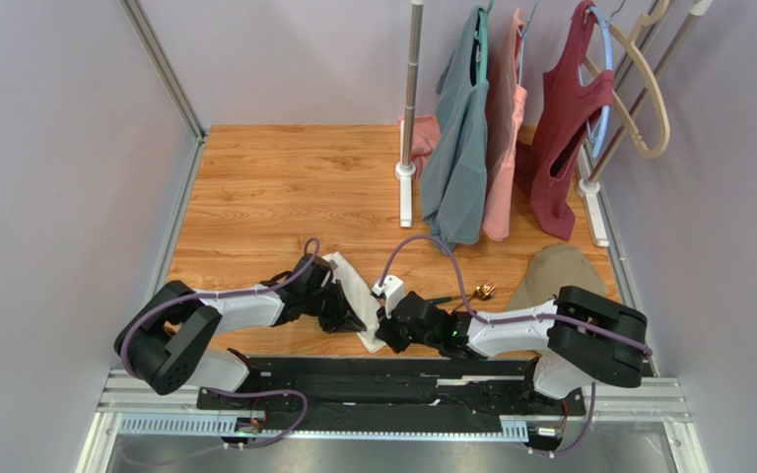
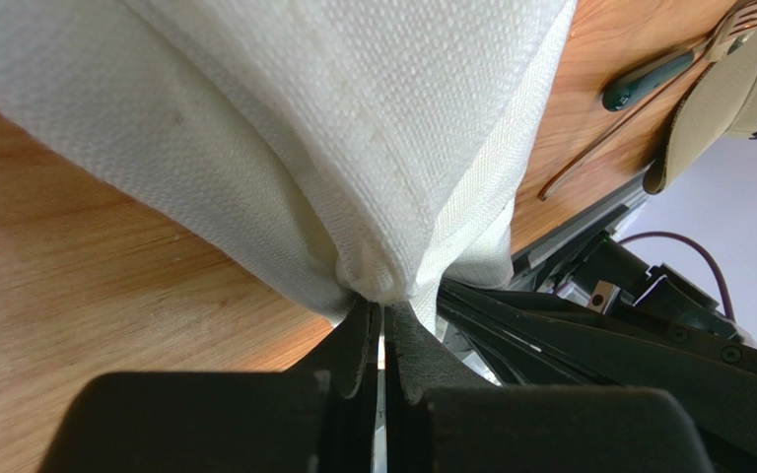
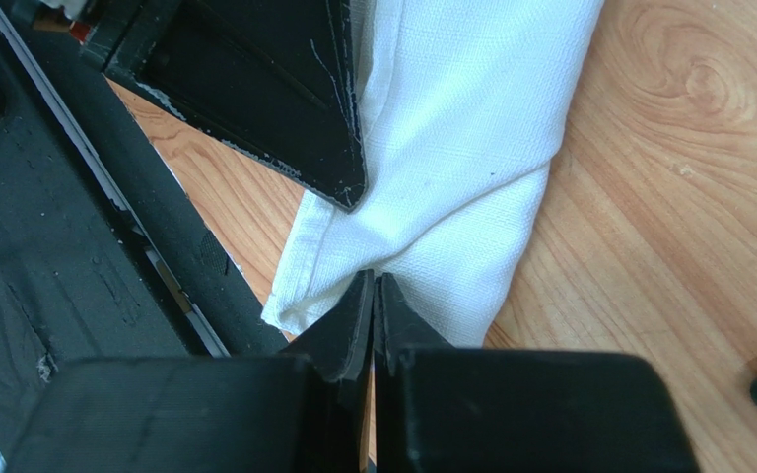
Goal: Fold the napkin into a case and place the utensils inside
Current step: Smooth out the smaller rectangle-folded napkin at the center of the board, then turn over the smaller rectangle-folded napkin at the center of the board.
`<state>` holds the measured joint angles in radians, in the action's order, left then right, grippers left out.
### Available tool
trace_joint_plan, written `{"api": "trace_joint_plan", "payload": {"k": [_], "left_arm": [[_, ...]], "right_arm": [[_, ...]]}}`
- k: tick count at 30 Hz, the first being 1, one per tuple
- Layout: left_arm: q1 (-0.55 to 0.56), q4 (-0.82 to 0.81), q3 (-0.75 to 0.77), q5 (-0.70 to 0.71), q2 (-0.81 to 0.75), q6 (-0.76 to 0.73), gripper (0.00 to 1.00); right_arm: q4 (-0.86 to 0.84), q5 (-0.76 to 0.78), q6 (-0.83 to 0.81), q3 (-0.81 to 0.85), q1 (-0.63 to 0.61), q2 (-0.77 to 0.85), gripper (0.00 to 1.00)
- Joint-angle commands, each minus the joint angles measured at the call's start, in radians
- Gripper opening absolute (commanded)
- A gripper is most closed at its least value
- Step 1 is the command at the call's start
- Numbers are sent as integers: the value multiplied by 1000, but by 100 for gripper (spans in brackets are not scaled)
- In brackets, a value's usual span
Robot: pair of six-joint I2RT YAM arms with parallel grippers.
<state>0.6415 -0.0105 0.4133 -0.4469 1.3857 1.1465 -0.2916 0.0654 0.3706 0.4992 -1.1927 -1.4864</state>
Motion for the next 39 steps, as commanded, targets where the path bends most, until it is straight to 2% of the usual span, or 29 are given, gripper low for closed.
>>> {"api": "trace_joint_plan", "payload": {"k": [1,6,10,14,22,23,26,28,29,30,31,32,33,36,39], "left_arm": [[3,17,-11,59,13,-16,0],[3,20,-15,60,4,-16,0],[3,23,-21,62,-7,-13,0],[3,30,-21,66,-17,-10,0],[1,69,-5,80,-74,-19,0],[1,76,-5,91,-85,-18,9],[-20,99,-1,82,-145,-28,24],[-42,191,37,82,-230,-75,28],[-77,236,57,89,-264,-99,33],[-97,324,77,99,-331,-122,59],[-120,361,114,105,-359,-167,70],[-168,388,133,97,-378,-188,94],[-193,444,153,88,-381,-209,99],[-230,535,243,97,-315,-286,99],[-232,515,277,96,-235,-291,99]], "right_arm": [[1,10,15,-27,-10,-14,0],[109,65,-36,56,-10,78,4],[169,73,-67,143,-8,92,6],[129,45,-53,167,-8,49,6],[-13,-33,10,33,-11,-98,1],[-21,-32,7,24,-11,-110,1],[-35,-30,2,4,-12,-147,0],[-27,-23,1,-1,-11,-150,0],[-27,-13,1,-7,-10,-147,0],[-26,-10,-1,-10,-10,-146,0],[-23,-7,-5,-10,-11,-143,0],[-23,-6,-6,-8,-11,-140,0],[-29,-7,-6,-8,-11,-138,0],[-27,-13,-10,8,-11,-150,0],[-34,-18,-10,16,-11,-160,0]]}}
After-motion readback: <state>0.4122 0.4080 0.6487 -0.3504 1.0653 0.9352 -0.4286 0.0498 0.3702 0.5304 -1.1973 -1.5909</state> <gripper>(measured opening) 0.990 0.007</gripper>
